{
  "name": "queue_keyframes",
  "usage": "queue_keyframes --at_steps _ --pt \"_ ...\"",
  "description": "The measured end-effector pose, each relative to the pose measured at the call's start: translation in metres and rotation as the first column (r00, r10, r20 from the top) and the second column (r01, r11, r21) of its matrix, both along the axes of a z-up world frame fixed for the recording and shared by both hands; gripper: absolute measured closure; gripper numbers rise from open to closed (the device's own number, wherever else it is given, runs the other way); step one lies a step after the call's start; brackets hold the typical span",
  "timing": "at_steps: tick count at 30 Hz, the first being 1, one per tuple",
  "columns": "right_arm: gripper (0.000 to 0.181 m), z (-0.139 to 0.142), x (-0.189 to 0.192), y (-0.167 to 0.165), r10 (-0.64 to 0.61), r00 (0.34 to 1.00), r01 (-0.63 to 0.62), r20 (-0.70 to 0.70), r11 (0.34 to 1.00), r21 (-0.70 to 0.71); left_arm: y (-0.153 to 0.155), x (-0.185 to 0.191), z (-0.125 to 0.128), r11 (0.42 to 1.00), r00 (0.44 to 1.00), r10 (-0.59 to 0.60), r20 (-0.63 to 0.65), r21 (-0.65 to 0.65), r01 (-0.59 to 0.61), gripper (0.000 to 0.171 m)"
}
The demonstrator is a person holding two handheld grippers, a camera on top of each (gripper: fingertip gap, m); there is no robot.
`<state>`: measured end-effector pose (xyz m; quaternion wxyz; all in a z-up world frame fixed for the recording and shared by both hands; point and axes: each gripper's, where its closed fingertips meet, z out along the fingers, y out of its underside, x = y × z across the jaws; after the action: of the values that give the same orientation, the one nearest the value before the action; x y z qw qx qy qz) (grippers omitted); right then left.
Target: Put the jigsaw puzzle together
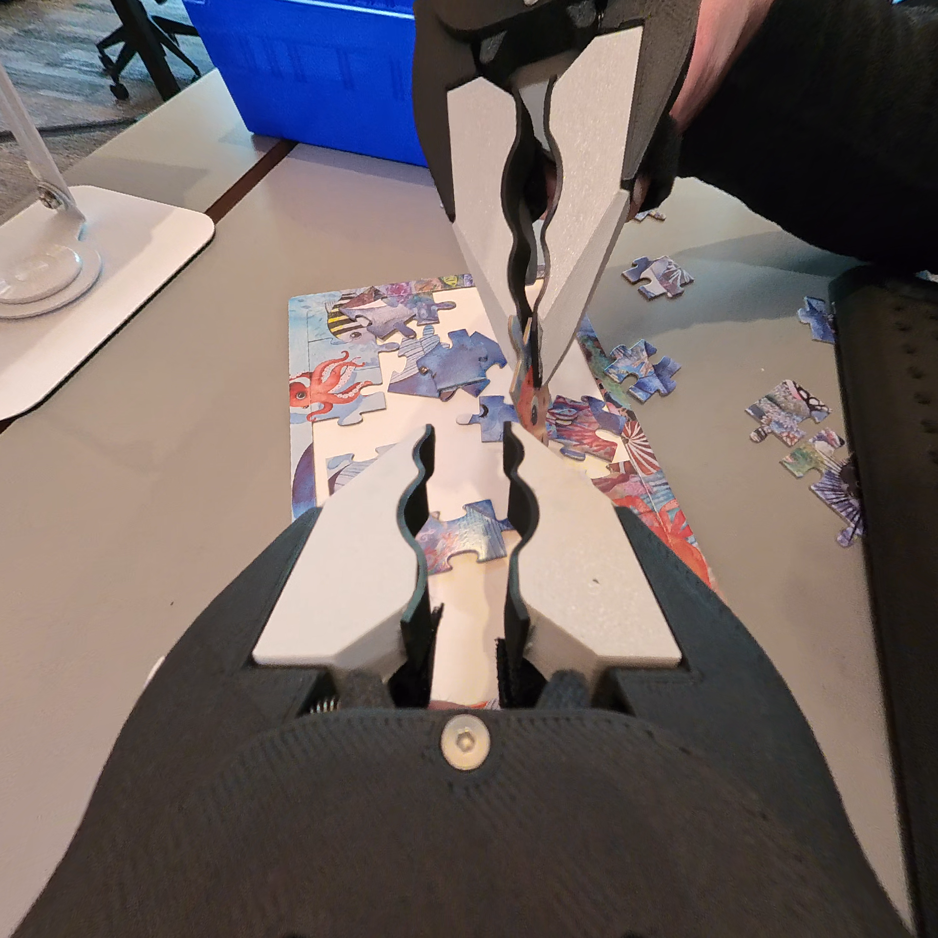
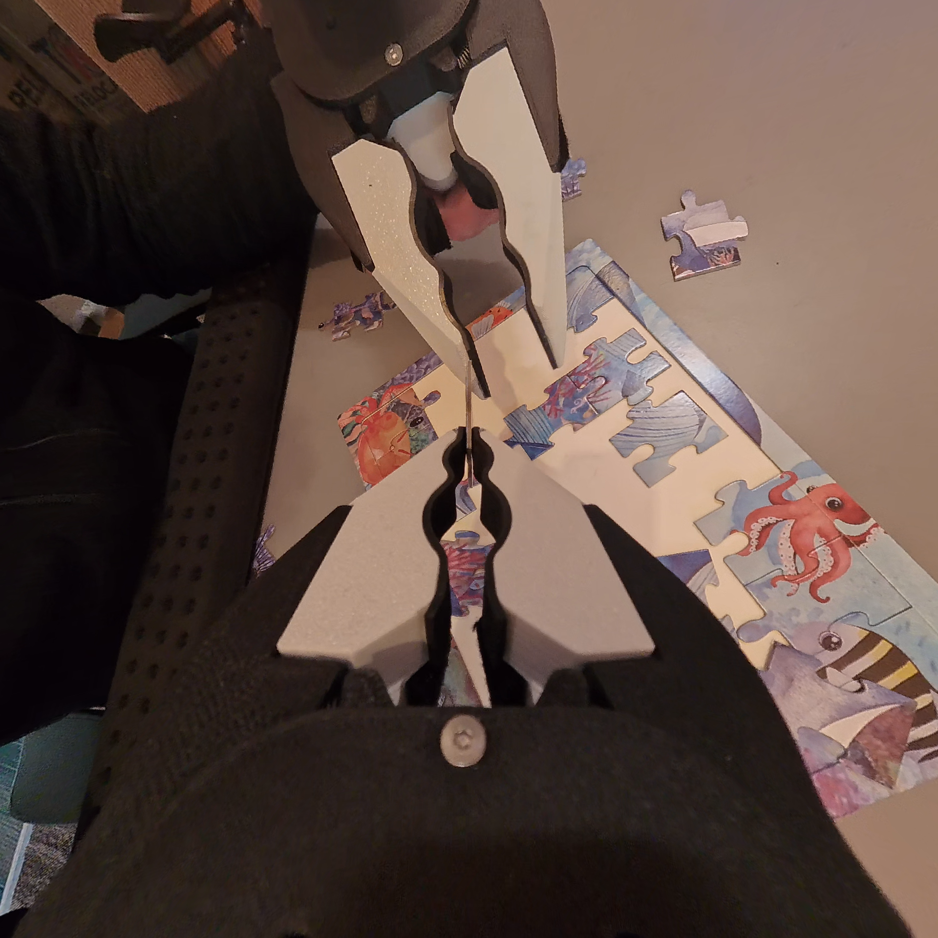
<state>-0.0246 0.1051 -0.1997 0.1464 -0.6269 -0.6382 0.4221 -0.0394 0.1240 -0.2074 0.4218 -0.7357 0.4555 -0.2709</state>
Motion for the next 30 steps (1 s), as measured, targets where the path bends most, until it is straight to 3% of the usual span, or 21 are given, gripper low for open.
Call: queue_keyframes --at_steps 3,17,20,24,30 --pt "0.181 0.002 0.000 -0.001 0.006 1.000 -0.006 -0.010 1.000 -0.012 -0.002 0.005 -0.001 1.000 0.999 -0.014 0.028 -0.021 0.015 0.153" --pt "0.181 -0.008 -0.004 -0.002 0.010 1.000 -0.010 -0.005 0.999 -0.048 -0.018 0.001 0.012 0.989 0.981 -0.089 0.171 -0.102 0.108 0.148" --pt "0.181 -0.009 -0.004 -0.002 0.007 1.000 -0.007 -0.005 0.998 -0.054 -0.021 0.007 0.010 0.985 0.977 -0.109 0.182 -0.113 0.131 0.152" --pt "0.181 -0.009 -0.003 -0.003 0.012 1.000 -0.012 -0.001 0.998 -0.057 -0.019 0.010 0.009 0.985 0.975 -0.107 0.197 -0.114 0.131 0.171" --pt "0.179 -0.009 -0.006 -0.001 -0.004 1.000 0.003 -0.007 0.997 -0.074 -0.018 0.006 0.008 0.983 0.975 -0.094 0.202 -0.135 0.123 0.171"
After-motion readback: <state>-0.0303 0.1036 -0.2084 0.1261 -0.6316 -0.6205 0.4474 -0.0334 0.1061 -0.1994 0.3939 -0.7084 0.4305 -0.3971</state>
